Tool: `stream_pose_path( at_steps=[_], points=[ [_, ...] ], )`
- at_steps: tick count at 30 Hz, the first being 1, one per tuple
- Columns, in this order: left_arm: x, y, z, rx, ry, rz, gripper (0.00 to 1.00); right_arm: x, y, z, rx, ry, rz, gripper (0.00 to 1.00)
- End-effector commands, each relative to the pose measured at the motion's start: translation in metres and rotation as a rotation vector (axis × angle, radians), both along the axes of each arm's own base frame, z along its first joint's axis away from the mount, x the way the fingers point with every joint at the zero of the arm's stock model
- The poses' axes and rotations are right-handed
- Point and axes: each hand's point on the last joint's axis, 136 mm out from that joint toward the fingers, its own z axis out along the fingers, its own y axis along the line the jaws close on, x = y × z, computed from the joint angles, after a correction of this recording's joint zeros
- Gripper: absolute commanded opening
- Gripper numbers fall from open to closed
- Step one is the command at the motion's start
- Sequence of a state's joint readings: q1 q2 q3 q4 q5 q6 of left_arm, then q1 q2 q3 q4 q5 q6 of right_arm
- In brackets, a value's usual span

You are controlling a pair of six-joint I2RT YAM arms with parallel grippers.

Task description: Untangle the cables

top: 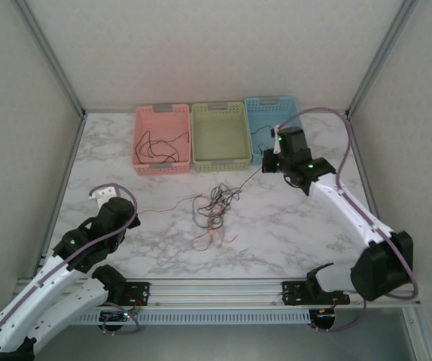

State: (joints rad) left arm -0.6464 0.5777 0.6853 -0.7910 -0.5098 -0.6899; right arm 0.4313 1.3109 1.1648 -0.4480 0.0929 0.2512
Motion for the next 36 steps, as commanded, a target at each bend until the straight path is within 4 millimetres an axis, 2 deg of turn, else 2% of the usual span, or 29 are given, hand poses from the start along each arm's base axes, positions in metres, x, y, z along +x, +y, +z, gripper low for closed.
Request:
stream_pose_path(
  at_steps=[1,3,7,10,15,21,26,36],
  points=[
    [-0.008,0.023,0.028,0.011,-0.064,0.090,0.00,-0.006,-0.029,0.062,0.003,-0.133,-0.104,0.00],
    [-0.014,0.029,0.045,-0.006,-0.090,0.099,0.00,-0.012,-0.048,0.082,-0.023,-0.184,-0.171,0.00],
    [-0.023,0.039,0.074,-0.018,-0.131,0.107,0.00,-0.019,-0.094,0.097,-0.089,-0.225,-0.343,0.00],
    [-0.033,0.053,0.096,-0.004,-0.175,0.129,0.00,-0.022,-0.124,0.087,-0.115,-0.195,-0.451,0.00],
    [-0.050,0.081,0.128,0.058,-0.235,0.184,0.00,-0.024,-0.161,0.054,-0.122,-0.093,-0.583,0.00],
    [-0.069,0.112,0.162,0.154,-0.297,0.252,0.00,-0.019,-0.179,0.012,-0.142,0.013,-0.641,0.00],
    [-0.080,0.129,0.181,0.204,-0.331,0.291,0.00,-0.016,-0.189,-0.018,-0.151,0.081,-0.678,0.00],
    [-0.076,0.124,0.178,0.229,-0.307,0.261,0.00,-0.017,-0.179,-0.061,-0.127,0.179,-0.645,0.00]
  ],
)
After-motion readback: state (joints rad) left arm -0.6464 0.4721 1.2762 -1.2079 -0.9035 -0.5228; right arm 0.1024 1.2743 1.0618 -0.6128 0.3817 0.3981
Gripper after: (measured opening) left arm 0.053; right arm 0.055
